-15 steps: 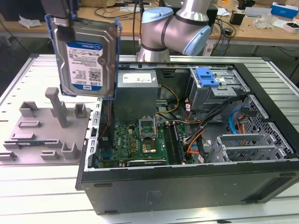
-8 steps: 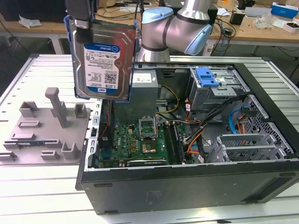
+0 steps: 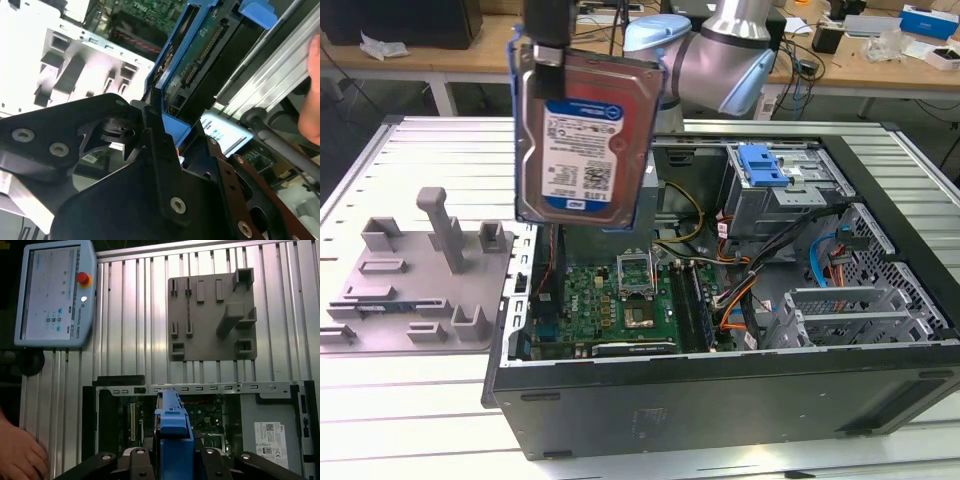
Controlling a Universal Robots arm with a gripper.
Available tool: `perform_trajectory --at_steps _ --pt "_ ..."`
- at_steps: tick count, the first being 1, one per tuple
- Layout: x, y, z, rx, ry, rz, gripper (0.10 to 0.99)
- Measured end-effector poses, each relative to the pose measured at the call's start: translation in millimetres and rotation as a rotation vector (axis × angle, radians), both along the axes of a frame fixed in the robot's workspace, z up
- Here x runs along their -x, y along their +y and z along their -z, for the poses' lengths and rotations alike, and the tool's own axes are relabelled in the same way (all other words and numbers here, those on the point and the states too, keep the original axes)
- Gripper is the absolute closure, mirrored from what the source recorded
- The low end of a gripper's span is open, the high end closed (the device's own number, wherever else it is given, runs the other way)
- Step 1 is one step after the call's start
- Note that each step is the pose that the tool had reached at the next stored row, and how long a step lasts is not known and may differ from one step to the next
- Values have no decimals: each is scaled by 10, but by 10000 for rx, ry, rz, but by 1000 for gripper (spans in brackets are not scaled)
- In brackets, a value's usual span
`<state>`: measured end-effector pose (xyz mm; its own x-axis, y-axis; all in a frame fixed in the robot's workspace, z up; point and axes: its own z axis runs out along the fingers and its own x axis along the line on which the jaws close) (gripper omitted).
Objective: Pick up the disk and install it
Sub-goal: 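Pick up the disk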
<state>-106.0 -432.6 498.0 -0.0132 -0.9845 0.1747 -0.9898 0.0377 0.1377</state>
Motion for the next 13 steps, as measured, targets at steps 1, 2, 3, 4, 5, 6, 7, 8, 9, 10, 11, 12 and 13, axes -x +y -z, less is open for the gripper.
perform_trajectory --at_steps 1,2,3,4,5,6,7,8,9,10,11,12,13 --pt "-34 -2 0 9 2 -14 718" --pt "-62 -5 0 12 3 -30 718" --pt "-96 -8 0 15 4 -52 718" --pt "-120 -10 0 16 4 -67 718" --pt "-147 -12 0 17 3 -83 718" --pt "-176 -15 0 17 3 -102 718" --pt "-205 -17 0 19 3 -122 718" --pt "-235 -20 0 20 3 -141 718" --pt "-273 -22 0 25 4 -161 718" --pt "-345 -27 0 40 6 -197 718" --pt "-406 -31 0 57 10 -227 718" --pt "-485 -34 1 83 17 -267 718" --pt "-550 -37 2 110 24 -301 718"
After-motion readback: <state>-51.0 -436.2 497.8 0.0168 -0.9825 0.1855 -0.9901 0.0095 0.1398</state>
